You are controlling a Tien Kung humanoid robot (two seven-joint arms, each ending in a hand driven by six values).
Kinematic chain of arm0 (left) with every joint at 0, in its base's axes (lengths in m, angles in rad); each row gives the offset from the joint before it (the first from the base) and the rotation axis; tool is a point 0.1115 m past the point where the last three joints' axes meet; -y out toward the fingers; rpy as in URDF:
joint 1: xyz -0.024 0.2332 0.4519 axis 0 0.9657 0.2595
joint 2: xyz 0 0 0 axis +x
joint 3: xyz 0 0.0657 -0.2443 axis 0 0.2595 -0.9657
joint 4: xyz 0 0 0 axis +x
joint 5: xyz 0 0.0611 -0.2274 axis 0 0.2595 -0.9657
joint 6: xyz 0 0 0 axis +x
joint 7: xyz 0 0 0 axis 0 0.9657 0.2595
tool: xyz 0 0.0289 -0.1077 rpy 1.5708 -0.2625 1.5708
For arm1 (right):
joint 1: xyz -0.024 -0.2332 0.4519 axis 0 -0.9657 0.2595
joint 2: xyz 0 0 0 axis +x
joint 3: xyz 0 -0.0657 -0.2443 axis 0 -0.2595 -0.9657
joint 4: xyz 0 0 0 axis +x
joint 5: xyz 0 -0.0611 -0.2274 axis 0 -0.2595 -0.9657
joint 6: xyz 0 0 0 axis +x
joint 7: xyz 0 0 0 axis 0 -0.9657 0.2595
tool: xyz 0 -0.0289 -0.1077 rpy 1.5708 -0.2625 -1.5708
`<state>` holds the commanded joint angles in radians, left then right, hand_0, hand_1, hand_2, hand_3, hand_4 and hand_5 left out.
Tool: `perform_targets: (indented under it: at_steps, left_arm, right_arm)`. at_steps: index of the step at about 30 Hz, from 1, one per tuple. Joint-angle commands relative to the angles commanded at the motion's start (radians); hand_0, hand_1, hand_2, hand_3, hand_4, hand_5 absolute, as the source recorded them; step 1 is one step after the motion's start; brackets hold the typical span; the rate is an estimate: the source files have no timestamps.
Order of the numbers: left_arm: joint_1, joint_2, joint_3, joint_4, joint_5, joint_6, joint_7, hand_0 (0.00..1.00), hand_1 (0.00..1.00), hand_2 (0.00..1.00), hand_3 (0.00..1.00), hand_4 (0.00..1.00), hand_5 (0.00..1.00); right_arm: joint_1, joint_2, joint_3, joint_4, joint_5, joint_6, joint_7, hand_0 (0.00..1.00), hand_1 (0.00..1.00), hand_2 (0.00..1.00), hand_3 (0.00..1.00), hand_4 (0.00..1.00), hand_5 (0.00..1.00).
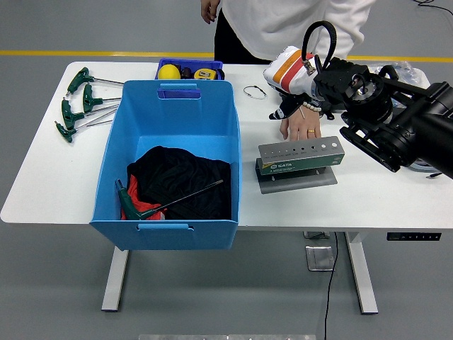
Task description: Lift tool from toolbox,place it in box,lift tool from toolbox,place it in box
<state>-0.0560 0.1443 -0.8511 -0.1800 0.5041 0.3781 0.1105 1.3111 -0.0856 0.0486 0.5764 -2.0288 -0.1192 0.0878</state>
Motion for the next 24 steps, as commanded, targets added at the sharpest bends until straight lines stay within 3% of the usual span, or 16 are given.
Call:
perform_targets:
  at_steps: [8,14,24]
  left_arm:
    - [0.006,0.006,0.002,0.0,-0.002,-0.002,0.0,0.43,0.438,0.429,0.747,0.81,0.774]
    - [0.009,0.007,0.001,0.0,-0.001,-0.002,0.001,0.428,0.439,0.427,0.747,0.81,0.778]
    - [0.008,0.008,0.005,0.0,-0.008,0.0,0.0,0.429,0.44,0.426,0.747,0.807,0.773]
  right_arm:
    - [0.043,-0.008,-0.009,0.031,0.031,0.012,-0.009,0.002,0.002,0.024,0.031,0.87,0.594]
    - [0.075,0.001,-0.036,0.06,0.063,-0.012,-0.026,0.002,0.002,0.024,0.032,0.869,0.596]
    - [0.155,0.032,0.058,0.209,0.063,0.004,-0.062,0.002,0.002,0.024,0.031,0.866,0.595]
